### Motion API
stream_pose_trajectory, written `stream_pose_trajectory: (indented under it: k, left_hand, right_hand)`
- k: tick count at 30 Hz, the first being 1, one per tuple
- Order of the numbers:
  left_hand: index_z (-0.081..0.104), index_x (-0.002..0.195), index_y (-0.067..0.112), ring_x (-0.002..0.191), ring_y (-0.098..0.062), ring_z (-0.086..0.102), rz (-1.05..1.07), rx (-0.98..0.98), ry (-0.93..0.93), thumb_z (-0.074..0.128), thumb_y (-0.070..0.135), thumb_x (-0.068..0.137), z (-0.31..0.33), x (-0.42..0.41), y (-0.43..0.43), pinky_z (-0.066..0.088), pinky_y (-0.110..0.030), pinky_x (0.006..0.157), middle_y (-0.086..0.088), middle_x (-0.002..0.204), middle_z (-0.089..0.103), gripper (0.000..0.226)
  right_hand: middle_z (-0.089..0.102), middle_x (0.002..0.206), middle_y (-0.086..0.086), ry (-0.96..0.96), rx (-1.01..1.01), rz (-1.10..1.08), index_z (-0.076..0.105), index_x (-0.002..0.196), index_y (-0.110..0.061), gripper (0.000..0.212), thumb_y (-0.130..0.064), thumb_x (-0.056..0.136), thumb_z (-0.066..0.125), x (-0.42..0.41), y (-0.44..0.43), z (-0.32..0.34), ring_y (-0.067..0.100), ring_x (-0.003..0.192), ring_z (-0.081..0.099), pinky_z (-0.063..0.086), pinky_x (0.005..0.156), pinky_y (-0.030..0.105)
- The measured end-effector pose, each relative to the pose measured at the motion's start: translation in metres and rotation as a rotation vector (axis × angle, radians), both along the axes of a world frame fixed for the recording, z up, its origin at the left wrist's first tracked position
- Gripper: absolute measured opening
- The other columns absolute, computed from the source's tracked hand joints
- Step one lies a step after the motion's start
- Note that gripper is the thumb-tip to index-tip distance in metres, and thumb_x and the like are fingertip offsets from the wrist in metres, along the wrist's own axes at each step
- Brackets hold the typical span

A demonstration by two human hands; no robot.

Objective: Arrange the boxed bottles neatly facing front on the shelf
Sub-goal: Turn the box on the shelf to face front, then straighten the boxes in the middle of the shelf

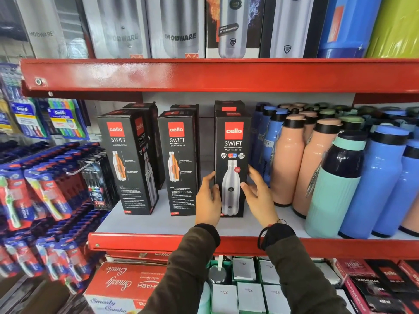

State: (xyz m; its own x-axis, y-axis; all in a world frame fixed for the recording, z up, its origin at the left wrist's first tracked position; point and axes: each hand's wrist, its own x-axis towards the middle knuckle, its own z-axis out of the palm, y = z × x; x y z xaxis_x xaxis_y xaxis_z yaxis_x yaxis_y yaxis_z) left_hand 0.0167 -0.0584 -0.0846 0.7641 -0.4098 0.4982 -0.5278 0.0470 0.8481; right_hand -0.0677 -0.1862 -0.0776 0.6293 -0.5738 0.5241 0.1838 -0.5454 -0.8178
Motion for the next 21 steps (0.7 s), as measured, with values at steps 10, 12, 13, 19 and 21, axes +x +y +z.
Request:
stream_pose_trajectory:
  k: [10, 12, 13, 19, 21]
  left_hand:
    - [0.054, 0.137, 0.013, 0.118, 0.017, 0.050, 0.080, -0.138, -0.118, 0.046, 0.017, 0.104, 0.006, -0.003, 0.019, 0.039, -0.007, 0.101, 0.006, 0.131, 0.059, 0.034]
    - [0.054, 0.137, 0.012, 0.118, 0.007, 0.055, 0.083, -0.181, -0.141, 0.045, 0.014, 0.104, 0.009, -0.001, 0.028, 0.043, -0.014, 0.103, 0.003, 0.127, 0.061, 0.034]
    - [0.053, 0.137, 0.012, 0.117, 0.003, 0.056, 0.084, -0.200, -0.144, 0.045, 0.013, 0.104, 0.010, 0.000, 0.034, 0.044, -0.015, 0.102, 0.003, 0.124, 0.061, 0.034]
    - [0.056, 0.133, 0.017, 0.117, -0.017, 0.057, 0.232, -0.271, -0.171, 0.045, 0.014, 0.103, 0.010, 0.029, 0.065, 0.047, -0.042, 0.102, -0.001, 0.123, 0.057, 0.032]
    - [0.055, 0.132, 0.017, 0.120, -0.025, 0.054, 0.283, -0.267, -0.089, 0.043, 0.016, 0.103, 0.009, 0.042, 0.074, 0.045, -0.051, 0.103, -0.002, 0.127, 0.054, 0.031]
  right_hand:
    - [0.069, 0.093, -0.006, -0.272, -0.041, -0.235, 0.065, 0.107, -0.025, 0.014, -0.018, 0.095, 0.064, 0.000, 0.051, 0.010, 0.005, 0.081, 0.065, 0.046, 0.065, 0.011]
    - [0.072, 0.098, -0.005, -0.248, -0.026, -0.191, 0.066, 0.107, -0.025, 0.013, -0.019, 0.096, 0.064, 0.006, 0.066, 0.011, 0.007, 0.086, 0.067, 0.048, 0.069, 0.010]
    - [0.073, 0.100, -0.005, -0.226, -0.009, -0.162, 0.068, 0.110, -0.024, 0.015, -0.018, 0.096, 0.064, 0.010, 0.074, 0.011, 0.006, 0.088, 0.068, 0.049, 0.072, 0.009]
    - [0.065, 0.134, 0.006, -0.048, 0.041, 0.004, 0.057, 0.137, -0.009, 0.036, -0.010, 0.101, 0.054, 0.040, 0.107, 0.010, 0.010, 0.112, 0.063, 0.042, 0.087, -0.001]
    - [0.057, 0.143, 0.009, 0.003, 0.051, 0.018, 0.050, 0.144, -0.010, 0.042, -0.012, 0.102, 0.053, 0.051, 0.114, 0.011, 0.012, 0.123, 0.058, 0.040, 0.093, 0.000]
